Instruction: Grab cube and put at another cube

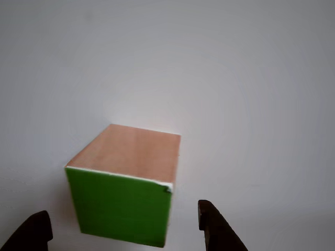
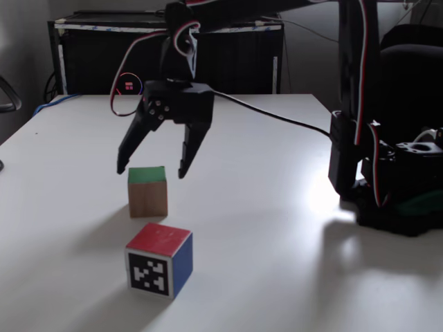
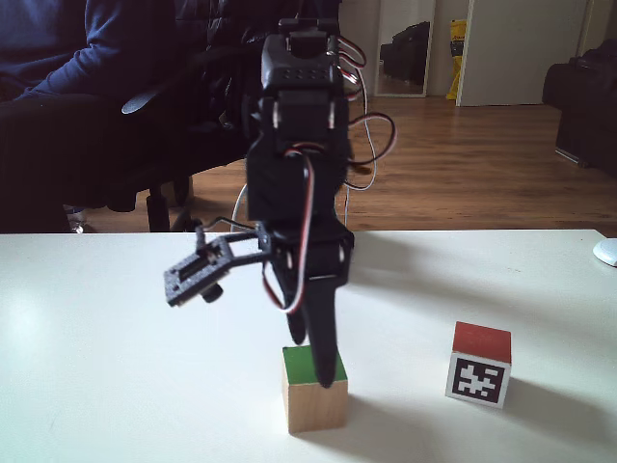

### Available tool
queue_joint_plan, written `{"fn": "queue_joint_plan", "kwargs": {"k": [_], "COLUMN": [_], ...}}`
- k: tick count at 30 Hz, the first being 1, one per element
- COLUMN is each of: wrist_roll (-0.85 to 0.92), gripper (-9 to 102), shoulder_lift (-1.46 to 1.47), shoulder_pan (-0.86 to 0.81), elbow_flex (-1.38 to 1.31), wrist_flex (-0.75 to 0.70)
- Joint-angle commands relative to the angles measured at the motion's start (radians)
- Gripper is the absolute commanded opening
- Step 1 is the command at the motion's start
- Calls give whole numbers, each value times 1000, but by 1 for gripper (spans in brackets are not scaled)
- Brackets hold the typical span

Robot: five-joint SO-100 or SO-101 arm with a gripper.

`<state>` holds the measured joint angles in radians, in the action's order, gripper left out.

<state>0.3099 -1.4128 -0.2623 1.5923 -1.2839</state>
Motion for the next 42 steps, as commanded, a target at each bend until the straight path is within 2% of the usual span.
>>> {"fn": "queue_joint_plan", "kwargs": {"k": [1, 16, 25, 33, 42], "wrist_roll": [-14, -29, -52, -110, -215], "gripper": [42, 38, 19, 14, 14], "shoulder_lift": [-6, 130, 123, -140, -514], "shoulder_pan": [23, 28, 26, 69, 298], "elbow_flex": [-23, -87, -84, 67, 264], "wrist_flex": [26, 51, 81, 95, 57]}}
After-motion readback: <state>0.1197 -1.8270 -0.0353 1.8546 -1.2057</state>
